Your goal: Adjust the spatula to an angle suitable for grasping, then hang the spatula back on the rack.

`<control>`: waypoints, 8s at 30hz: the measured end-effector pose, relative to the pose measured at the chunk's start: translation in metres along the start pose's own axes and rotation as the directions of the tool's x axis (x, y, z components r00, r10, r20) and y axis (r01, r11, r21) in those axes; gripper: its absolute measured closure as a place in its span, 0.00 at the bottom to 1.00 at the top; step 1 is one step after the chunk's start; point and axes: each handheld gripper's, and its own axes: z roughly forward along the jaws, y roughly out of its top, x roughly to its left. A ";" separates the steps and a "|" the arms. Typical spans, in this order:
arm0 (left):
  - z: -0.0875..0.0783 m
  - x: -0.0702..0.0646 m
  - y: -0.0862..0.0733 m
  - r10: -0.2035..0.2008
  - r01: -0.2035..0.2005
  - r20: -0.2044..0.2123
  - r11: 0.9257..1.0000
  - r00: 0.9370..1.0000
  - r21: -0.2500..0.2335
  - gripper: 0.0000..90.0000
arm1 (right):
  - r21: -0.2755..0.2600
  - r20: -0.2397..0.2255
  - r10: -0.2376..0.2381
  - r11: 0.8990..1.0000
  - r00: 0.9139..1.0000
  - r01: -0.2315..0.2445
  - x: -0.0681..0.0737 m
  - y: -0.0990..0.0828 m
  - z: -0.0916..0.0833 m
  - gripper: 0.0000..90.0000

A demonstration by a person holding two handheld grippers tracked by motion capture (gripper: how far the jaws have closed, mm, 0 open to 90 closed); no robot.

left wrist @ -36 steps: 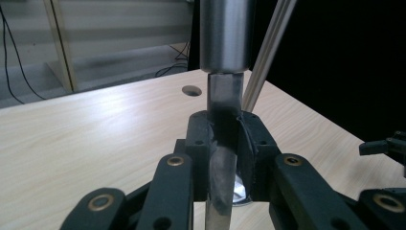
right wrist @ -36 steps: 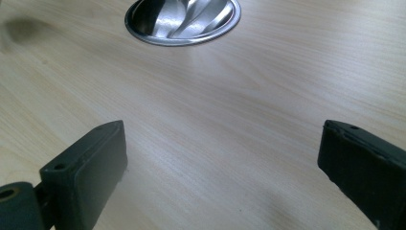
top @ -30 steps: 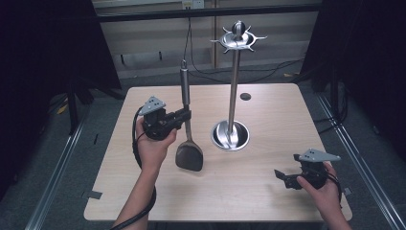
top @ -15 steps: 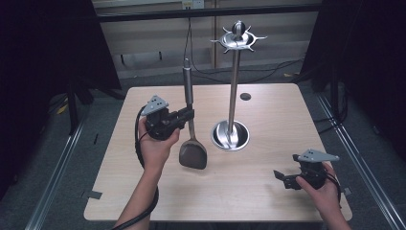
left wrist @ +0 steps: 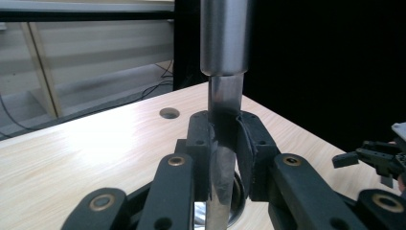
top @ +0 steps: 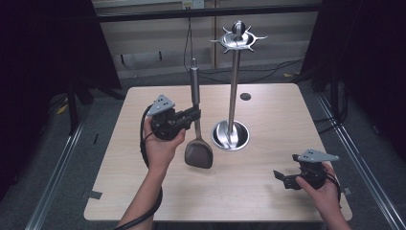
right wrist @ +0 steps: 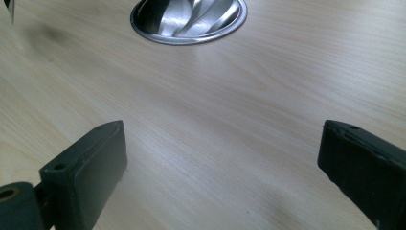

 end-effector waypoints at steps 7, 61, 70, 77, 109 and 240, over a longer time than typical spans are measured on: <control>0.005 -0.008 0.005 0.024 -0.024 0.029 1.000 0.999 -0.012 0.85 | -0.004 0.002 -0.001 1.000 1.000 0.001 0.000 0.000 0.000 0.03; 0.047 -0.027 0.025 0.059 -0.058 0.085 0.998 0.995 -0.013 0.86 | -0.005 0.000 0.004 1.000 1.000 -0.004 -0.001 0.000 -0.001 0.03; 0.054 -0.026 0.023 0.053 -0.053 0.093 0.999 0.994 -0.008 0.86 | -0.005 -0.001 0.002 1.000 1.000 -0.002 -0.002 0.000 -0.001 0.03; 0.055 -0.025 0.021 0.053 -0.052 0.092 0.998 0.994 -0.021 0.86 | -0.008 -0.004 0.000 1.000 1.000 0.000 -0.002 0.000 -0.002 0.03; 0.065 -0.014 0.017 0.040 -0.032 0.116 0.997 0.992 -0.069 0.84 | -0.012 -0.008 0.004 1.000 1.000 -0.004 0.000 0.002 -0.001 0.03; 0.028 0.010 -0.056 0.073 -0.071 0.033 0.996 0.997 -0.052 0.03 | -0.028 -0.023 0.008 1.000 1.000 -0.008 0.001 0.004 -0.006 0.03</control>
